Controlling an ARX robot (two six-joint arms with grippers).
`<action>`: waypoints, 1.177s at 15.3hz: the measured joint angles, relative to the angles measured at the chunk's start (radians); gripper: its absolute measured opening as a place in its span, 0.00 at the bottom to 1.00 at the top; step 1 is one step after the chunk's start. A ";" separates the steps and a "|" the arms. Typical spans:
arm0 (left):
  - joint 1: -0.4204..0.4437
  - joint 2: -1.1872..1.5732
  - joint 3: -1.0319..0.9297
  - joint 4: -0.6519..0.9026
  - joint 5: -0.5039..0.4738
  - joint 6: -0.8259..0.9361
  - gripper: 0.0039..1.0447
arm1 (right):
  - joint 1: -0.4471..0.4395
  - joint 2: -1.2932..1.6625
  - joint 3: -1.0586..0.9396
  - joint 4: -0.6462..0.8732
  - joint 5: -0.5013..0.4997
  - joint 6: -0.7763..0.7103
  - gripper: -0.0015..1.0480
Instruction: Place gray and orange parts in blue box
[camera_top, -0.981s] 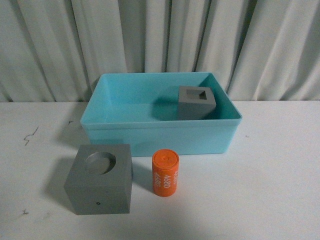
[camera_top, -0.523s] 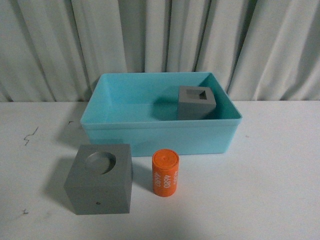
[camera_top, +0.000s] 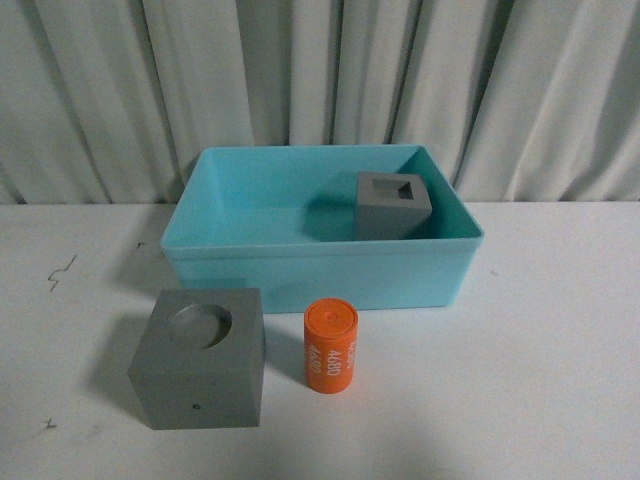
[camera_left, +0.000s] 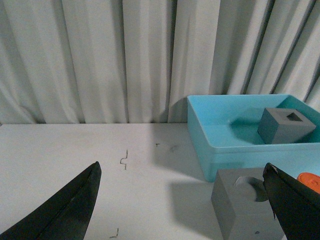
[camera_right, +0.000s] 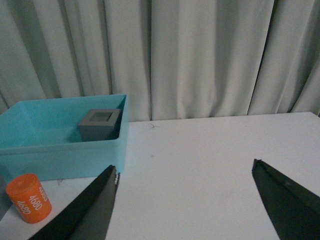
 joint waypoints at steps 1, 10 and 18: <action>0.000 0.000 0.000 0.000 0.000 0.000 0.94 | 0.000 0.000 0.000 0.000 0.000 0.000 0.87; -0.377 1.397 0.588 0.098 -0.348 -0.135 0.94 | -0.001 0.000 0.000 0.000 0.000 0.000 0.94; -0.349 1.656 0.678 0.163 -0.356 -0.110 0.94 | -0.001 0.000 0.000 0.000 0.000 0.000 0.94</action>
